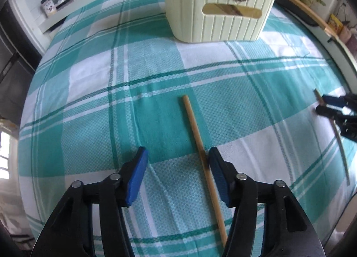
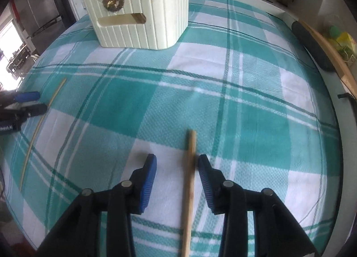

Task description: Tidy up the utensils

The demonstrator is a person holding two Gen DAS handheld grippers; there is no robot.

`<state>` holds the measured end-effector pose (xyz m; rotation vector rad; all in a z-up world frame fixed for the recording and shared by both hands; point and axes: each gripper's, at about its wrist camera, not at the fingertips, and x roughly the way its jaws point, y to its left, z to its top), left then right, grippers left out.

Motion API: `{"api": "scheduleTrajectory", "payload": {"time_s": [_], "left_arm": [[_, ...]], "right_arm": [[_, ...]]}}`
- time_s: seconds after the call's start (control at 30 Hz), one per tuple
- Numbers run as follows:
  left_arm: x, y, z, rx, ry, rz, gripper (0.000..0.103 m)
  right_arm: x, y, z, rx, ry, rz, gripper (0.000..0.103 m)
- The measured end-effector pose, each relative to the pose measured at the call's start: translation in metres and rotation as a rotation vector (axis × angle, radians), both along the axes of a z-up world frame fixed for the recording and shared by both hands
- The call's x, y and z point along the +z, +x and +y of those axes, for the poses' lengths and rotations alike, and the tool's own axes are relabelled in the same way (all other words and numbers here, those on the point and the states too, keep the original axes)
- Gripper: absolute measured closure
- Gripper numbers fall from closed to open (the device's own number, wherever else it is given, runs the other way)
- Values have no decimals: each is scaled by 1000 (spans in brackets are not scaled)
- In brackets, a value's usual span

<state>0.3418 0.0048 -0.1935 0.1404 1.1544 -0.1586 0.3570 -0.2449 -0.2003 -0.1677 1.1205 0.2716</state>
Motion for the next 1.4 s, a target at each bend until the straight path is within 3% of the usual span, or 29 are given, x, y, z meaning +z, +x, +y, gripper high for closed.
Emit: {"api": "scheduleTrajectory", "payload": {"time_s": [0.07, 0.1, 0.13, 0.2, 0.27, 0.43, 0.6, 0.9, 1.03, 1.2, 1.4], "left_arm": [[2, -2, -5, -20, -9, -15, 76], [2, -3, -9, -31, -5, -16, 95], [3, -4, -12, -34, 5, -22, 98], [6, -7, -14, -30, -4, -47, 99], [23, -13, -7, -8, -62, -92, 99], [103, -46, 13, 29, -199, -291, 99], [169, -84, 22, 9, -267, -462, 98], [198, -105, 21, 3, -311, -546, 99], [207, -108, 21, -11, -321, -558, 99], [214, -106, 20, -35, -326, -550, 99], [218, -97, 25, -45, -341, -508, 99]], "right_arm": [[1, 5, -1, -22, -1, -14, 87], [1, 8, -4, -32, 18, -8, 97], [2, 9, -8, -47, 48, -3, 97], [8, 10, -17, -76, 105, -15, 97], [28, 2, -25, -90, 167, -67, 97], [105, -40, -33, -59, 296, -257, 97], [163, -84, -26, 16, 314, -434, 97], [202, -119, -10, 45, 347, -640, 97], [220, -127, -17, 54, 452, -764, 97], [224, -106, -16, 41, 485, -731, 96], [217, -78, 3, 53, 373, -596, 96]]}}
